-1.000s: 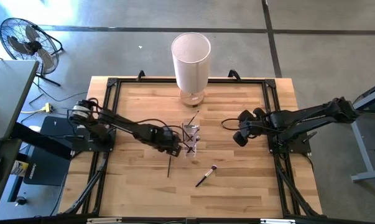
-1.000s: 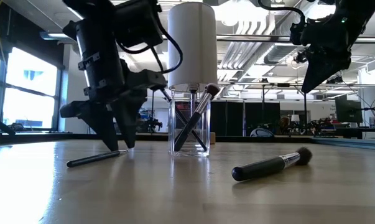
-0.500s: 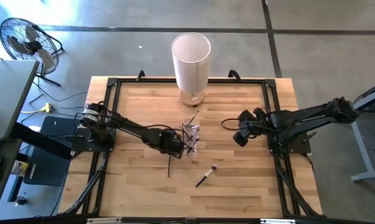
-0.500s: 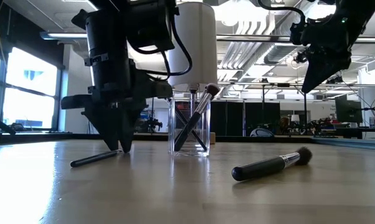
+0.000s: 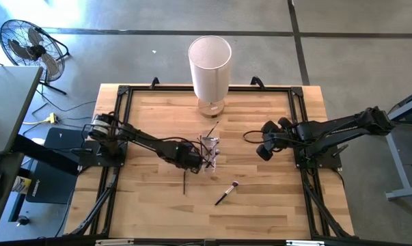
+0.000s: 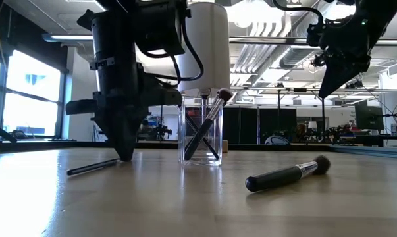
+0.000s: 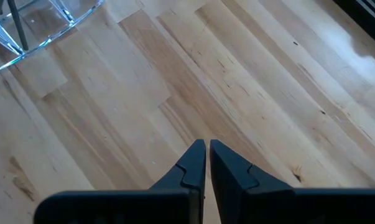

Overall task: Put items in baskets/containers
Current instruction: Put the black eyeshadow brush into the transparent organizer

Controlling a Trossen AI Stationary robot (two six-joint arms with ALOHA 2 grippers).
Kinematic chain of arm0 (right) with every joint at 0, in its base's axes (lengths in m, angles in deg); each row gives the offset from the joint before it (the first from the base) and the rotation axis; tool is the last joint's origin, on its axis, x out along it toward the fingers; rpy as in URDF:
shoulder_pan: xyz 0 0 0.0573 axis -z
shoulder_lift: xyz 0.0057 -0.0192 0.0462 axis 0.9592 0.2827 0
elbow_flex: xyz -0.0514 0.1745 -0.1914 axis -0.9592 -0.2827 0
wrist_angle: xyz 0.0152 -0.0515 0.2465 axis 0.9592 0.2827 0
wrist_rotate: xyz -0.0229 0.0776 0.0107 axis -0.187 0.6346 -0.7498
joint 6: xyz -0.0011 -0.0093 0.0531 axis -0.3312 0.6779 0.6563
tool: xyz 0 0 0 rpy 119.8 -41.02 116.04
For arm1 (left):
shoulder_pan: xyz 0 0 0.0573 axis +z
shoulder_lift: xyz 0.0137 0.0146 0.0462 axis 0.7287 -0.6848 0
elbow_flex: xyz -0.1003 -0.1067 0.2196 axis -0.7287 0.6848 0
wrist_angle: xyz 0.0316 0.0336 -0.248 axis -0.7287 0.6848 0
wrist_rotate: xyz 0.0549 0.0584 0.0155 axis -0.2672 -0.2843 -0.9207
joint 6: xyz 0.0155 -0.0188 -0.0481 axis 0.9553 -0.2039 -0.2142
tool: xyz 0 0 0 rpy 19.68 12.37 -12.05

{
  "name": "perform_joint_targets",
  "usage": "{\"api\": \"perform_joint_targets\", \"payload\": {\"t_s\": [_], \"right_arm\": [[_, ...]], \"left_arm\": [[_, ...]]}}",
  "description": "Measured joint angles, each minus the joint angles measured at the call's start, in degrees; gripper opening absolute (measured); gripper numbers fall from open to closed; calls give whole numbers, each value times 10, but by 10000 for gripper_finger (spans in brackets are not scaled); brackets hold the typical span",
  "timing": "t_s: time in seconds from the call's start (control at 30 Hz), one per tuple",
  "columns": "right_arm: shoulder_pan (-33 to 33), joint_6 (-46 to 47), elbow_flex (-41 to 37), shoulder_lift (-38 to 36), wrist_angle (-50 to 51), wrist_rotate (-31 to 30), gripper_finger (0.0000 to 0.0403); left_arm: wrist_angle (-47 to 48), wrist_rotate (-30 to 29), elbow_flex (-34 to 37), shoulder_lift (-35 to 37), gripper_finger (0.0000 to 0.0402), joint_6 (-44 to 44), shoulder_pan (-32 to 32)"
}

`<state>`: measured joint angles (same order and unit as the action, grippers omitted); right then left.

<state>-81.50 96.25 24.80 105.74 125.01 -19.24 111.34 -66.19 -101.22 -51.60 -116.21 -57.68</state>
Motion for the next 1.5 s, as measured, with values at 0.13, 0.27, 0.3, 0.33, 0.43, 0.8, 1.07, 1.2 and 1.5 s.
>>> {"api": "perform_joint_targets", "payload": {"t_s": [0.13,0.27,0.3,0.33,0.43,0.8,1.07,1.2,1.5], "right_arm": [[0,0,0,0,0,0,20],[0,0,0,0,0,0,18],[0,0,0,0,0,0,17],[0,0,0,0,0,0,17],[0,0,0,0,0,0,18],[0,-5,0,0,-2,0,17],[0,-5,0,0,-2,0,20],[0,-5,0,0,1,0,17],[0,-5,0,0,9,0,20]], "left_arm": [[4,-28,0,22,1,-36,-26],[26,-47,-3,40,0,-76,-56],[37,-55,-7,50,0,-84,-64],[56,-66,-12,59,0,-89,-71],[81,-85,-28,67,0,-101,-87],[118,-172,-143,71,0,-48,-95],[160,-226,-214,71,0,8,-95],[199,-221,-224,72,0,5,-95],[250,-230,-223,72,0,-1,-150]]}}
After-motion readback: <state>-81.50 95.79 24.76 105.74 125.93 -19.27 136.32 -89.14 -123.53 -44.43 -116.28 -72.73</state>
